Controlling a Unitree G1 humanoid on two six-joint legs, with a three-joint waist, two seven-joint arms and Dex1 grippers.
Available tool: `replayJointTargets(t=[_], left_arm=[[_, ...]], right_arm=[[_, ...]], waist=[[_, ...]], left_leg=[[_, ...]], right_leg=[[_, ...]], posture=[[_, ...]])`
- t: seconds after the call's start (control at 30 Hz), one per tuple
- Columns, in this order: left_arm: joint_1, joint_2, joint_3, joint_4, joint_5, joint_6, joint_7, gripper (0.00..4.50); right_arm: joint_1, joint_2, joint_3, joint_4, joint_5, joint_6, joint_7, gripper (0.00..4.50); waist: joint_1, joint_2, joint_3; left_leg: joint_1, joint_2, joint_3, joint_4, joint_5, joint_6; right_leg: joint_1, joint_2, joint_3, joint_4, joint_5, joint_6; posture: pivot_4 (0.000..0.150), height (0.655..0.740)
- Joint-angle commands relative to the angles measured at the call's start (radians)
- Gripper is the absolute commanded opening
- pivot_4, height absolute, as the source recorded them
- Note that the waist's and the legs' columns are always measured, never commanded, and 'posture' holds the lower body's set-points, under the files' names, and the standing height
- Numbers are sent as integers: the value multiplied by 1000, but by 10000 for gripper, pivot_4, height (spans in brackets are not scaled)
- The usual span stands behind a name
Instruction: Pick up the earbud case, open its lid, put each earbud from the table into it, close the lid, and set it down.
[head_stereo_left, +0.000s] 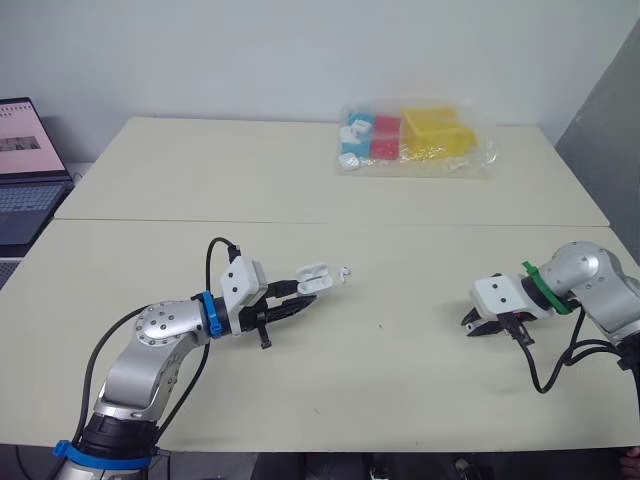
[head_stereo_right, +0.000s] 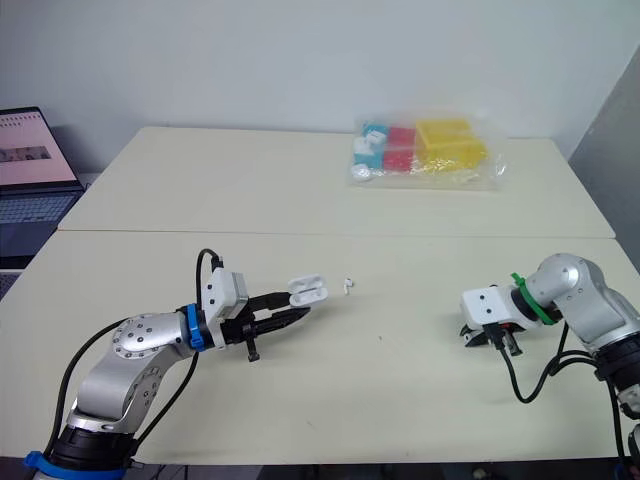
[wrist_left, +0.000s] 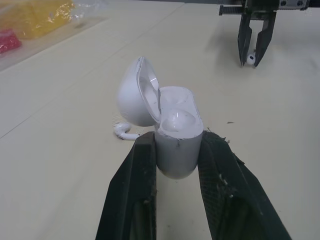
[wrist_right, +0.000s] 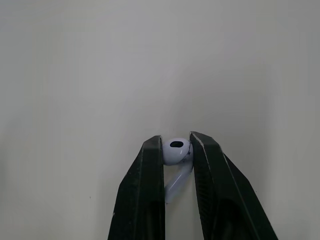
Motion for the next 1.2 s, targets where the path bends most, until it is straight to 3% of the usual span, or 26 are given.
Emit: replayJointTargets(t=[0.03, 0.3, 0.6, 0.7, 0.8, 0.9, 1.2], left_arm=[[1, 7, 15, -39, -15, -3, 7, 7755], [3, 6, 9, -41, -15, -4, 11, 7755], [-4, 2, 9, -30, -12, -7, 16, 7755], [-6, -3, 6, -27, -8, -9, 19, 7755], [-8, -9, 2, -29, -7, -10, 22, 7755], [-8, -14, -3, -28, -3, -15, 18, 7755], [-18, -26, -30, -8, 11, -45, 11, 7755]], right_arm=[[-15, 14, -8, 35, -23, -3, 25, 7615], [0, 16, -38, 84, -39, -110, -5, 35265], [88, -92, -176, -145, 37, 91, -36, 35777], [110, -93, -189, -279, 24, 310, -87, 35777], [98, -81, -165, -406, 9, 577, -129, 35777], [72, -71, -107, -460, -36, 696, -146, 35777], [-53, -7, 56, -417, -135, 775, -141, 35777]], waist=[[0, 0, 0], [2, 0, 0], [4, 2, 1], [0, 2, 1], [0, 2, 1], [0, 2, 1], [0, 2, 1]], left_leg=[[0, 0, 0, 0, 0, 0], [8, 0, 0, 0, 0, 0], [8, -1, 1, 0, 0, 0], [9, 0, 1, 0, 0, 0], [12, 1, 2, -1, 0, 0], [12, 1, 4, -1, 0, 0], [13, -1, 14, -1, 0, 0]], right_leg=[[0, 0, 0, 0, 0, 0], [8, 0, 0, -1, 0, 0], [8, -1, 1, -1, 0, 0], [8, -1, 1, -1, 0, 0], [8, -2, 3, 1, 0, 0], [8, -2, 5, 1, 1, 0], [6, -1, 14, -1, 3, 5]], posture=[[1500, 7400], [1500, 7400], [1500, 7400], [1500, 7400], [1500, 7400], [1500, 7400], [1500, 7400]])
